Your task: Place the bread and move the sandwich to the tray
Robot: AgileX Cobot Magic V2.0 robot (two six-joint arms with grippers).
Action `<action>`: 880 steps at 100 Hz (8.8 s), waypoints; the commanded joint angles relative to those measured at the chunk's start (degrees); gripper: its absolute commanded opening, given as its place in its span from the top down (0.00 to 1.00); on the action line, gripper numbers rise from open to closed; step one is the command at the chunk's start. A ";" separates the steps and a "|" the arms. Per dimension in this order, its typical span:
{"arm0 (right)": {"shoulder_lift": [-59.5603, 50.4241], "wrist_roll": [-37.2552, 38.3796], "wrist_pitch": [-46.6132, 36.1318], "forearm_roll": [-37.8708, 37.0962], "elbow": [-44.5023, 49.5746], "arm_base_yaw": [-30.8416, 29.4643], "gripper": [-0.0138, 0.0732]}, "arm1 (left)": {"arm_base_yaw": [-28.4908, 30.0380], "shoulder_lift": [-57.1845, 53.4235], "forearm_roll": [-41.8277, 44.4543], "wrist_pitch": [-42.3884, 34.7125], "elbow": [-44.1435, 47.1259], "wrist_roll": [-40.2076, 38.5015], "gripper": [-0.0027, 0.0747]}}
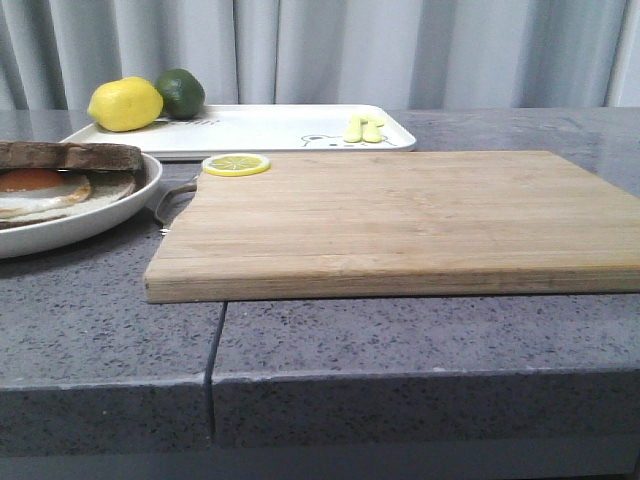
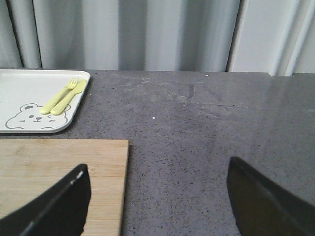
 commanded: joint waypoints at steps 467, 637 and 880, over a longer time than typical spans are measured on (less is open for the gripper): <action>0.00 -0.15 -4.14 -0.81 -1.43 -0.28 0.18 | -12.08 47.28 -22.82 14.68 -71.17 -2.20 0.99; 0.00 -0.15 -5.08 -0.81 -1.43 -0.28 0.18 | -10.68 46.97 -8.97 26.78 -84.46 -10.16 0.54; -0.47 -1.85 -12.79 -1.73 3.19 -0.09 0.39 | -29.12 -65.36 28.51 -22.72 25.34 -10.19 0.56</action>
